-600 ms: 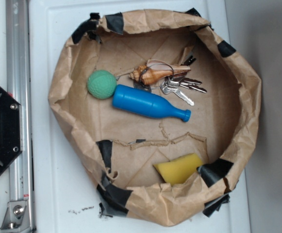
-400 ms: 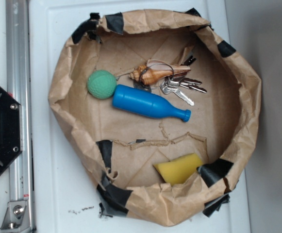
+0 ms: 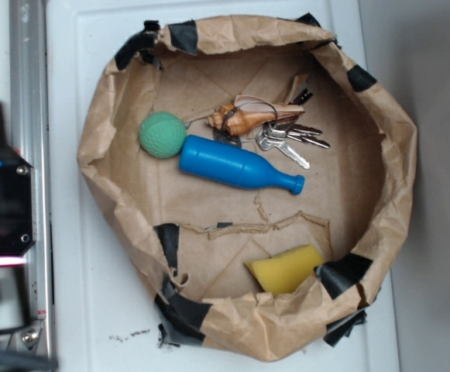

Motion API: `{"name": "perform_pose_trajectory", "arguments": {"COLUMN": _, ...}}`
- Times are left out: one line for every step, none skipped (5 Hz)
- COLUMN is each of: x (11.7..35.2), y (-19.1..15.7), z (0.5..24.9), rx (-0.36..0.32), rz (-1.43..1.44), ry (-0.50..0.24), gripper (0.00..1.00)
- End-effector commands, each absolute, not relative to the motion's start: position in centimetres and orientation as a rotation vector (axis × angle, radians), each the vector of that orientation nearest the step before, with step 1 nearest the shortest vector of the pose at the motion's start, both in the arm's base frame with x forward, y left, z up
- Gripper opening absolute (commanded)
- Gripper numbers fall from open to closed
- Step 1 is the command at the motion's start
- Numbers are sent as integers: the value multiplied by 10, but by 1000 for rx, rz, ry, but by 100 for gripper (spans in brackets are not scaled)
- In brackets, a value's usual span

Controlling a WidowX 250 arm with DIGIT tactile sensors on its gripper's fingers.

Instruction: Grab the green sponge.

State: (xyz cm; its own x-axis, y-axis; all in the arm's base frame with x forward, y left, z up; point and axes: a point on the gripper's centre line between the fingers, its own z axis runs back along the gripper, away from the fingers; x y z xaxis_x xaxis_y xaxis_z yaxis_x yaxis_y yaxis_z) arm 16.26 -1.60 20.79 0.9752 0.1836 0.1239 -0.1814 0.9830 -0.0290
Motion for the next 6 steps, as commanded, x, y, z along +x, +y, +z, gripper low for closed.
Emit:
{"name": "perform_pose_trajectory", "arguments": {"x": 219, "y": -1, "z": 174, "rx": -151, "rz": 380, "ry": -167, "gripper": 100}}
{"name": "perform_pose_trajectory", "arguments": {"x": 239, "y": 14, "z": 150, "rx": -251, "rz": 443, "ry": -180, "gripper": 100}}
{"name": "perform_pose_trajectory", "arguments": {"x": 291, "y": 3, "z": 102, "rx": -401, "rz": 411, "ry": -209, "gripper": 100}}
{"name": "perform_pose_trajectory", "arguments": {"x": 339, "y": 1, "z": 74, "rx": -330, "rz": 411, "ry": -201, "gripper": 100}}
{"name": "perform_pose_trajectory", "arguments": {"x": 353, "y": -31, "z": 54, "rx": -358, "rz": 359, "ry": -153, "gripper": 100}}
{"name": "perform_pose_trajectory", "arguments": {"x": 336, "y": -61, "z": 54, "rx": -368, "rz": 282, "ry": -95, "gripper": 100}}
